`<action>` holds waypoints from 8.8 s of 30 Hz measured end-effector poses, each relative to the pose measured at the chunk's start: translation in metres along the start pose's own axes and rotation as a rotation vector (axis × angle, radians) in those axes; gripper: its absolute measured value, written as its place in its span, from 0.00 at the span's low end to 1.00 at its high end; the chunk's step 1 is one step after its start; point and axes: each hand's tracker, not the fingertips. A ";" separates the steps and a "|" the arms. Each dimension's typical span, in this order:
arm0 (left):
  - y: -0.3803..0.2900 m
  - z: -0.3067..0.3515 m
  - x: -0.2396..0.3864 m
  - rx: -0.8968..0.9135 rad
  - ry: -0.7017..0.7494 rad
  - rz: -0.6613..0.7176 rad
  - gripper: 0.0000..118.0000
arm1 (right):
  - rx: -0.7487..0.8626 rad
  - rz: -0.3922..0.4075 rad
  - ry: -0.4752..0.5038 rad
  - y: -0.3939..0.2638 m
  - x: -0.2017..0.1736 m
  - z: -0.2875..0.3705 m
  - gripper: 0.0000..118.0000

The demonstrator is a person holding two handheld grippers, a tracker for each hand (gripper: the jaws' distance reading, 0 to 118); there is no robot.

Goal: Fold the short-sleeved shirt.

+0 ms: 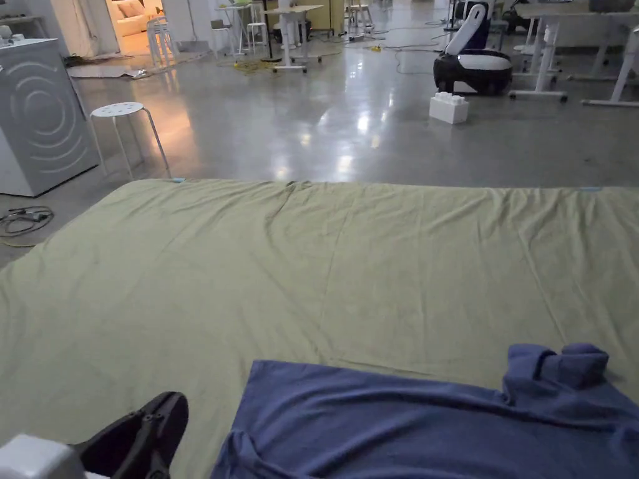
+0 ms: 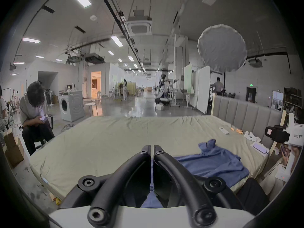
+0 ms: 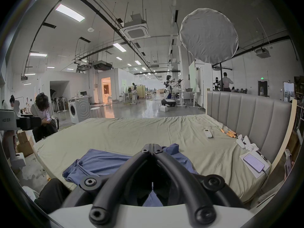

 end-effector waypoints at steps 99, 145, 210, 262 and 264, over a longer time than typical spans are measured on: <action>0.027 0.023 -0.018 0.129 0.022 -0.101 0.68 | -0.013 -0.040 -0.132 0.028 0.063 0.007 0.65; -0.015 0.031 0.056 0.063 -0.020 -0.303 0.00 | -0.006 0.076 0.089 -0.001 -0.036 -0.020 0.00; -0.119 -0.209 0.036 -0.700 -0.329 0.493 0.08 | -0.230 -0.019 0.186 -0.043 -0.020 0.005 0.00; -0.196 -0.198 -0.064 -0.733 -0.398 0.930 0.85 | -0.355 -0.027 0.184 -0.068 -0.011 0.016 0.00; -0.200 -0.201 -0.052 -0.694 -0.459 0.940 0.76 | -0.358 -0.026 0.184 -0.068 -0.010 0.018 0.00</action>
